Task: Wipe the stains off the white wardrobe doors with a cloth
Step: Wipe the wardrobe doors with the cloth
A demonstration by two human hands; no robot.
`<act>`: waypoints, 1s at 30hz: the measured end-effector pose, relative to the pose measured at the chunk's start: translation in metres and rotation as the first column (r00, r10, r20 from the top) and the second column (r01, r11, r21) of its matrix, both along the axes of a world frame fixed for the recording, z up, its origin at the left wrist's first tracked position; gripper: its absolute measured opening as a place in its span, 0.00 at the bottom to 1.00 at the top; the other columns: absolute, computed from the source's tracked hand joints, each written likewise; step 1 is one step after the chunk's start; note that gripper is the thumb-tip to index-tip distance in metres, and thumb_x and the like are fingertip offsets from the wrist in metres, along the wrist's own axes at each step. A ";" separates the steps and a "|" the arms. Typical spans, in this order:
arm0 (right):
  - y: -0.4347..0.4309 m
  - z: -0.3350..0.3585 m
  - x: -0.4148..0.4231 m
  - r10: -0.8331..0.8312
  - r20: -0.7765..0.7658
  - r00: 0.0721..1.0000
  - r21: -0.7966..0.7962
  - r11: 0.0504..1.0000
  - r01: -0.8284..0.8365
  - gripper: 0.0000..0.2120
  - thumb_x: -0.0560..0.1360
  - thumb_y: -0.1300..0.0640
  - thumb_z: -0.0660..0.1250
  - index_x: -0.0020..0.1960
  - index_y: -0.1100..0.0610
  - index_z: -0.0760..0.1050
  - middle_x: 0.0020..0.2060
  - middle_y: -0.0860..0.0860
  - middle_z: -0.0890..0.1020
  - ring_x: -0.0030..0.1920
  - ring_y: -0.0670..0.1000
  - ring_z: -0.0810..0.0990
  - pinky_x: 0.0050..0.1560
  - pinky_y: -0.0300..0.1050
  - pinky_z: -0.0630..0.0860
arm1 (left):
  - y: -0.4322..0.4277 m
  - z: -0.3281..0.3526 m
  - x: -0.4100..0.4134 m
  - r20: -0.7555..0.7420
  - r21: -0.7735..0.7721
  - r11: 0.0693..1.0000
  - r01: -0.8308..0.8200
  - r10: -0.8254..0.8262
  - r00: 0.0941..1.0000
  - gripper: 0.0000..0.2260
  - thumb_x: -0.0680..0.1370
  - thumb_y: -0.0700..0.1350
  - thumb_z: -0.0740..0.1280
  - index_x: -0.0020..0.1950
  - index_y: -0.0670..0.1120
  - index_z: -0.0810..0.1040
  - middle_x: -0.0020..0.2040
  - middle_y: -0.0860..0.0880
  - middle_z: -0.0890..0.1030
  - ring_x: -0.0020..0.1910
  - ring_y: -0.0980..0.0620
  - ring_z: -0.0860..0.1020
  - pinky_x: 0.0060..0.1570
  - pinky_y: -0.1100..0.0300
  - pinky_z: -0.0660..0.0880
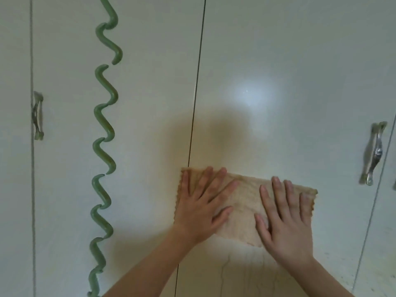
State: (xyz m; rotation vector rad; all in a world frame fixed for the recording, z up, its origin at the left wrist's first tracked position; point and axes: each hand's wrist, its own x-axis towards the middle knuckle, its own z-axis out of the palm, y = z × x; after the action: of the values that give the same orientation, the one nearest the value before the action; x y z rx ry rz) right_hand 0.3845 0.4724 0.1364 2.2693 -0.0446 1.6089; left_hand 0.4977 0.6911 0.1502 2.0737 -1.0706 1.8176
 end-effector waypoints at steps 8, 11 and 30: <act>0.031 0.005 0.016 0.061 -0.118 0.991 -0.182 0.980 -0.082 0.31 0.81 0.46 0.59 0.82 0.53 0.61 0.83 0.53 0.58 0.83 0.57 0.57 0.81 0.62 0.53 | 0.038 -0.042 0.020 -0.072 0.055 0.998 0.017 -0.013 0.997 0.28 0.80 0.61 0.64 0.79 0.55 0.67 0.82 0.49 0.63 0.81 0.44 0.58 0.71 0.25 0.58; 0.037 0.078 0.025 0.053 -0.068 0.996 -0.181 0.981 -0.065 0.30 0.83 0.46 0.55 0.84 0.53 0.56 0.84 0.53 0.55 0.84 0.57 0.52 0.82 0.61 0.48 | 0.045 0.040 0.031 -0.007 -0.007 0.999 -0.032 0.032 0.999 0.29 0.81 0.61 0.61 0.81 0.55 0.63 0.82 0.47 0.61 0.81 0.42 0.59 0.72 0.26 0.56; 0.104 0.046 0.064 0.125 -0.202 0.971 -0.300 0.936 -0.183 0.30 0.86 0.40 0.53 0.84 0.51 0.54 0.84 0.51 0.54 0.84 0.56 0.50 0.83 0.59 0.46 | 0.101 -0.046 0.063 -0.176 -0.162 0.982 -0.101 0.071 0.982 0.30 0.83 0.58 0.54 0.83 0.46 0.57 0.83 0.39 0.56 0.81 0.33 0.53 0.73 0.24 0.45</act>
State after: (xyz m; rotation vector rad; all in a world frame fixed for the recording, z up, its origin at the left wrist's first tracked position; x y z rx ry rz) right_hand 0.4480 0.5768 0.1820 2.1936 0.4196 1.3584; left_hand 0.5603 0.7924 0.1045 2.1556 -0.7652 1.6680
